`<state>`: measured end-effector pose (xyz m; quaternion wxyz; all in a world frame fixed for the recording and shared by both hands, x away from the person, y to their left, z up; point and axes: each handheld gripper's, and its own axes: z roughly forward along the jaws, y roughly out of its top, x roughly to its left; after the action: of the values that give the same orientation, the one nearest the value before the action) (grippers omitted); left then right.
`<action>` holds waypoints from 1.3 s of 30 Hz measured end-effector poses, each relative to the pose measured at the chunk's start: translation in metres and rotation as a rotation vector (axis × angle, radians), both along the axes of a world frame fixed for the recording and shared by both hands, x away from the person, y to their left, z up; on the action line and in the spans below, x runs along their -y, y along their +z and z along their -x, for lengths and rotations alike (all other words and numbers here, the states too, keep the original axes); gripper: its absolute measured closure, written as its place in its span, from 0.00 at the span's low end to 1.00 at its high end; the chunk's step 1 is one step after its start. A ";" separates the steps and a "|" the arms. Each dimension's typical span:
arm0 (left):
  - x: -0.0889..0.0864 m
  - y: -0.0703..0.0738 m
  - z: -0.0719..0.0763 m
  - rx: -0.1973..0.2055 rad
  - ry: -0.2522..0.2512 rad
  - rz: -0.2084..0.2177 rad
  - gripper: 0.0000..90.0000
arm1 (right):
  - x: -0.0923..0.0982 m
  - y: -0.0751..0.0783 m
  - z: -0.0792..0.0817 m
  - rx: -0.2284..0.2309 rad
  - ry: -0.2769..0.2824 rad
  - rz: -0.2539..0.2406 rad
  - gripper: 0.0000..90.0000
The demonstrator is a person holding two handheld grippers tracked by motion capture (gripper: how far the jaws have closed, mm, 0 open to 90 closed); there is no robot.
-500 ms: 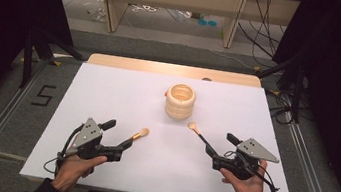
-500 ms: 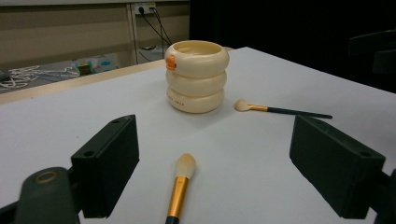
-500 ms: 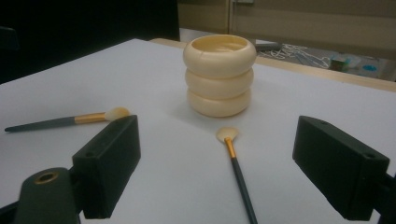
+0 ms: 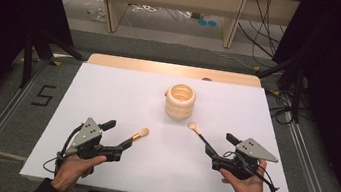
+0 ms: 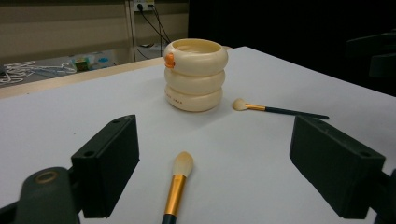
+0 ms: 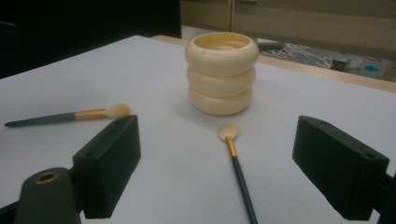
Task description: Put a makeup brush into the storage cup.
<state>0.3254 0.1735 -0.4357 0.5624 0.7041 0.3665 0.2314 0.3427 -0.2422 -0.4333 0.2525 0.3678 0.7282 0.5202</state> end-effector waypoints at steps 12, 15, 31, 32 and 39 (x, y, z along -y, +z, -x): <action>0.000 0.000 0.000 -0.003 0.002 0.002 0.17 | 0.000 0.000 -0.004 -0.027 0.023 0.022 0.20; 0.000 0.000 0.000 -0.005 0.004 0.001 0.17 | -0.001 0.001 -0.006 -0.027 0.033 0.028 0.20; -0.001 -0.001 -0.002 -0.004 0.001 0.009 0.17 | -0.008 0.016 -0.047 -0.195 0.104 0.229 0.22; -0.001 0.000 -0.001 -0.008 0.006 0.004 0.17 | -0.009 0.017 -0.050 -0.216 0.103 0.237 0.22; -0.002 0.000 -0.001 -0.011 0.008 0.005 0.17 | -0.013 0.020 -0.073 -0.326 0.112 0.322 0.26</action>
<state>0.3267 0.1752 -0.4361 0.5612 0.7025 0.3731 0.2287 0.4155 -0.2292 -0.4128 0.1575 0.3610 0.8523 0.3442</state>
